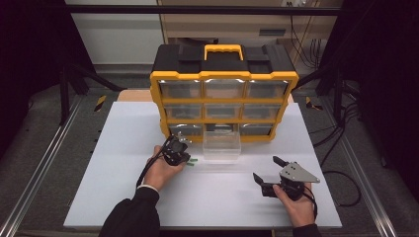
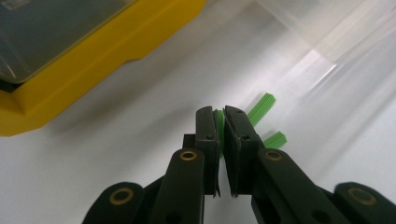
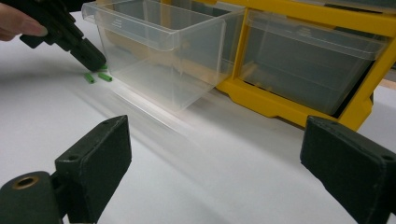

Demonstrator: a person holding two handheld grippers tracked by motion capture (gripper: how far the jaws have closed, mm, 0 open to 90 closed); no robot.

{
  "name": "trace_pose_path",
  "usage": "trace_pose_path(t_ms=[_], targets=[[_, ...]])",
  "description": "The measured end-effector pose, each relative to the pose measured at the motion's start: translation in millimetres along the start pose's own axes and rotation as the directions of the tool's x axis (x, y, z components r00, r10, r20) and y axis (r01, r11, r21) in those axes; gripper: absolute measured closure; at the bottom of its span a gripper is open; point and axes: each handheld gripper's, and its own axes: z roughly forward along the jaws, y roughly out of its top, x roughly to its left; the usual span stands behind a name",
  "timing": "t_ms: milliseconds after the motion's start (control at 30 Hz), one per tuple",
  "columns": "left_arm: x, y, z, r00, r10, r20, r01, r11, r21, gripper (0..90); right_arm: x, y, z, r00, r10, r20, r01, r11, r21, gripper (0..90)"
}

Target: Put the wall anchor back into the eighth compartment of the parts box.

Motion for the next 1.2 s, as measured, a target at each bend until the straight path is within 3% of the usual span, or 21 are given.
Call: trace_pose_path(t_ms=[167, 400, 533, 667, 1000, 1200], targets=[[1.0, -2.3, -10.9, 0.9997, -0.023, 0.001, 0.023, 0.9977, -0.064, 84.3, -2.2, -2.2, 0.0, 1.0000, 0.007, 0.003, -0.007, 1.000, 0.004, 9.0], [3.7, 0.7, -33.3, 0.9999, 0.005, -0.014, -0.006, 0.9956, -0.094, 84.3, -4.7, -2.4, -1.8, 0.9995, 0.016, 0.027, -0.016, 1.000, -0.014, 8.9], [10.8, 2.4, -42.2, 0.9998, -0.004, -0.020, 0.001, 0.9936, -0.113, 84.3, -3.0, -2.5, -1.5, 0.9997, 0.001, 0.025, -0.001, 1.000, -0.008, 8.6], [16.2, 2.6, -51.7, 0.9996, -0.017, -0.022, 0.014, 0.9910, -0.133, 84.4, -3.6, -3.8, -1.4, 0.9993, 0.029, 0.024, -0.029, 1.000, -0.012, 8.6], [3.9, 15.9, -70.8, 0.9986, 0.038, -0.037, -0.043, 0.9895, -0.138, 84.4, -3.0, -1.1, -5.3, 0.9992, 0.029, 0.025, -0.028, 0.999, -0.039, 8.6], [-1.3, 26.6, -76.3, 0.9977, 0.058, -0.034, -0.063, 0.9864, -0.152, 84.3, -6.3, -0.9, -5.7, 0.9982, 0.056, 0.024, -0.054, 0.997, -0.059, 8.8]])
